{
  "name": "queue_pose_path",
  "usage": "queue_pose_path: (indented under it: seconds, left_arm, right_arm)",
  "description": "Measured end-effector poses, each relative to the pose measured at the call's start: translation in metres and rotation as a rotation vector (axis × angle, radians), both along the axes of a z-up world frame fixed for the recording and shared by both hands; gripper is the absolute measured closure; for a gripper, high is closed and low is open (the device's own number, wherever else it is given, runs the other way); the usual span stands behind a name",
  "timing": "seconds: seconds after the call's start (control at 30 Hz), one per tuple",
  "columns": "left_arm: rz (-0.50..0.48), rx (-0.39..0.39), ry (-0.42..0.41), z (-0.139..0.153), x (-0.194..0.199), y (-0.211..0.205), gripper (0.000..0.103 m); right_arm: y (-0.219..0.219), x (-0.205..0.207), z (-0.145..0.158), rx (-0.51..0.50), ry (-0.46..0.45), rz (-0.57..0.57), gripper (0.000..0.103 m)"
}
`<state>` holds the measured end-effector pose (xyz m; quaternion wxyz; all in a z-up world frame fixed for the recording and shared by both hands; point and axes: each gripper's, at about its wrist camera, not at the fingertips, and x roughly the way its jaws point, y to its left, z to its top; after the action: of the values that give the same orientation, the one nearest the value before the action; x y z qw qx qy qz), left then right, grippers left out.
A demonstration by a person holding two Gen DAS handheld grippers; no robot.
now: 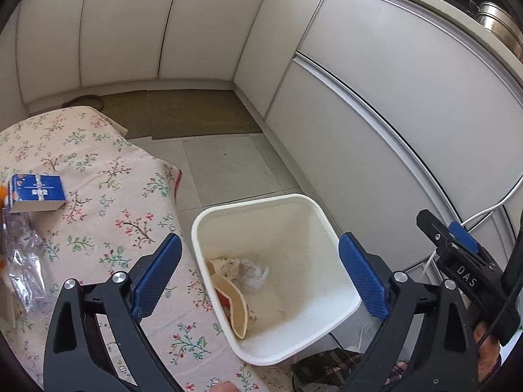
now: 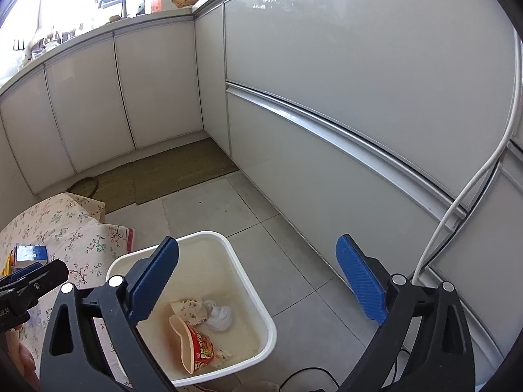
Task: Collect trash
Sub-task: 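Move both open tools back over the table toward the plastic bottle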
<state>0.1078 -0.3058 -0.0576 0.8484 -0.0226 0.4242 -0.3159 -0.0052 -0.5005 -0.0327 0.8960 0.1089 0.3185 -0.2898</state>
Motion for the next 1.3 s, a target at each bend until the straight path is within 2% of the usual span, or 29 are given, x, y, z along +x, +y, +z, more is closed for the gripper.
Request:
queue_pose_path:
  seconds: [0.1, 0.5, 1.3]
  left_arm:
    - [0.048, 0.017, -0.019, 0.005, 0.004, 0.012, 0.008]
    - [0.192, 0.043, -0.012, 0.016, 0.018, 0.066, 0.007]
    - [0.428, 0.080, 0.020, 0.016, 0.038, 0.191, 0.007]
  right_arm:
    - [0.014, 0.010, 0.002, -0.015, 0.004, 0.029, 0.007]
    - [0.075, 0.041, 0.010, -0.073, 0.001, 0.161, 0.007]
    - [0.193, 0.105, 0.011, -0.054, 0.006, 0.379, 0.007]
